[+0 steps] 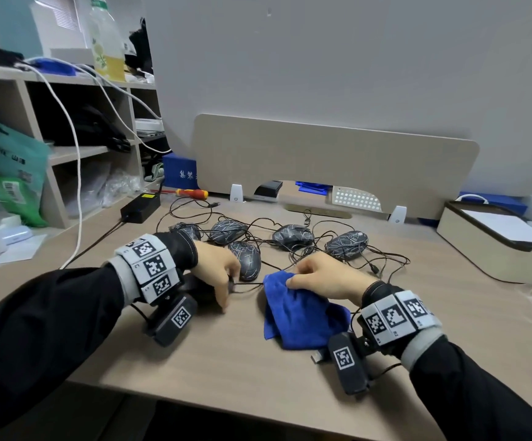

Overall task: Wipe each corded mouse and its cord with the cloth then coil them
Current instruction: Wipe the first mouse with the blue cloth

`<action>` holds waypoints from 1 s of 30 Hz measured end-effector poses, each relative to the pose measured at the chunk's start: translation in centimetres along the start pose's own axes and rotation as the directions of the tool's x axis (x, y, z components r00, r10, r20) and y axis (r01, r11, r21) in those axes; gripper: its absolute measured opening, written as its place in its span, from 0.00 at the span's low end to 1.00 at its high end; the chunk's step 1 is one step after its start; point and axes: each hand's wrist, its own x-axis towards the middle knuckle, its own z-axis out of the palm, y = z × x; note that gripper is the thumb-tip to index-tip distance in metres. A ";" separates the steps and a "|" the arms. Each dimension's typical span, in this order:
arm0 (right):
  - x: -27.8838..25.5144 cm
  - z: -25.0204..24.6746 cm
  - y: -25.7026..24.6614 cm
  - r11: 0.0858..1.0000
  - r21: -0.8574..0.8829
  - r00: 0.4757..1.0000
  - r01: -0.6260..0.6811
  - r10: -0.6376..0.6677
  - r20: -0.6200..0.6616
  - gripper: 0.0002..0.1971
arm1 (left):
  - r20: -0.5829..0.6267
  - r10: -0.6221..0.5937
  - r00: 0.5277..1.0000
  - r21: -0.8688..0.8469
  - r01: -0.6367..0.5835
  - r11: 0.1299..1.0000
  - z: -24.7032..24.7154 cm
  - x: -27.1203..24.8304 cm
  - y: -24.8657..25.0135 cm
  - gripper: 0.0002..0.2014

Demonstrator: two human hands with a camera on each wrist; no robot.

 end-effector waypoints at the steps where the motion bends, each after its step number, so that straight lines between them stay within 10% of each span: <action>1: 0.1 0.0 0.1 1.000 0.013 1.000 -0.011 0.011 -0.002 0.11 | -0.019 0.025 1.000 -0.019 -0.025 1.000 0.3 0.3 0.4 0.22; 21: 4.7 -1.2 -1.2 0.994 0.023 0.994 -0.107 0.108 -0.010 0.14 | -0.148 0.003 0.989 0.148 0.020 0.989 -3.6 8.8 -0.3 0.19; 30: 2.2 -0.2 -1.7 0.998 0.055 0.999 0.001 -0.003 0.048 0.16 | 0.155 -0.107 0.982 0.176 0.079 0.981 -3.1 3.2 -0.7 0.09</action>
